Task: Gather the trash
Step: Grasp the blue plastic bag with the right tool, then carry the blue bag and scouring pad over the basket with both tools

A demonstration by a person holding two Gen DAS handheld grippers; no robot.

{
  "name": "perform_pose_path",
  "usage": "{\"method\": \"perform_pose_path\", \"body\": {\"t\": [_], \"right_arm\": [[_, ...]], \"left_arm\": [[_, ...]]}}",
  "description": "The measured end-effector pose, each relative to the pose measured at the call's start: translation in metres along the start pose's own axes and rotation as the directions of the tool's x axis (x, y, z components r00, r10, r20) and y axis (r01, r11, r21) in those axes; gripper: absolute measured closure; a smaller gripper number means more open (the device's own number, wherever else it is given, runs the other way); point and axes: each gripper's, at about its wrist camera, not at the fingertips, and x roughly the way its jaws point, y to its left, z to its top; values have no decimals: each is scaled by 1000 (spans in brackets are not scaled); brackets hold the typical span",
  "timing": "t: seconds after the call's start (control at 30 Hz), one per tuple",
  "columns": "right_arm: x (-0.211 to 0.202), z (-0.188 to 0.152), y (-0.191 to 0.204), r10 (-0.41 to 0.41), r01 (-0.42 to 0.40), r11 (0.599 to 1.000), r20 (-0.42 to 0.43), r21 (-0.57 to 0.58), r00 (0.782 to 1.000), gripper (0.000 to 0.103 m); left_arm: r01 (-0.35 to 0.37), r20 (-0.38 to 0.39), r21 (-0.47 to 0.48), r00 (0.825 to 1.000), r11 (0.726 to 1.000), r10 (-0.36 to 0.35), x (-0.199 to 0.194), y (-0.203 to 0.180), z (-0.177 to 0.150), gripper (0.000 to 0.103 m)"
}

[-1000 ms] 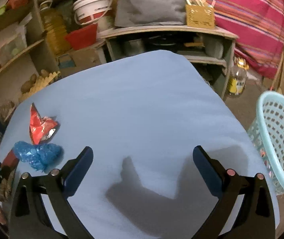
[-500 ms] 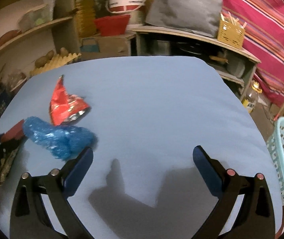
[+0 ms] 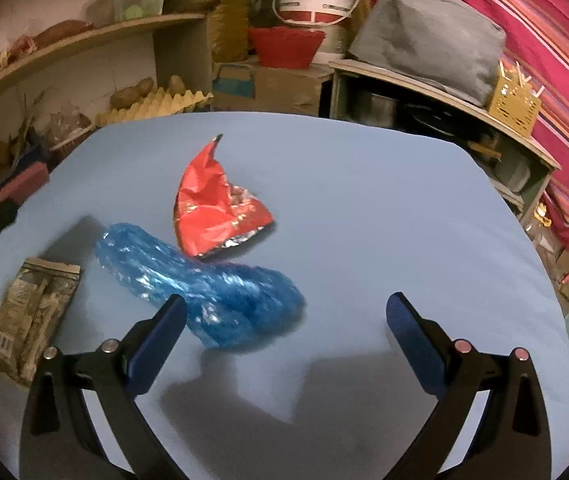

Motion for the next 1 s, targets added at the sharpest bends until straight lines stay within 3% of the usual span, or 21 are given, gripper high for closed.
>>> {"method": "perform_pose_path", "body": {"t": [0.17,0.23,0.43,0.73,1.0], "right_arm": [[10,2,13,-5,5,999,-15,-36,1000,10],[14,2,14,24,-25,999,-32,-39,999,36],[15,-2,10,111,-114,993,-59,-40,992,63],[-26,-7,-37,109,-109,994,14,5,994,67],[-58,-14,-133,9,-14,993,46,116,999,67]], "left_arm": [[-11,2,-21,1000,1000,11,3,3,2,31],[-21,9,-4,1000,1000,21,2,-1,3,31],[-19,26,-1,999,1000,19,-2,-14,5,31],[20,69,0,997,1000,-19,-14,-53,8,31],[77,72,68,994,995,-81,-17,-113,2,31]]}}
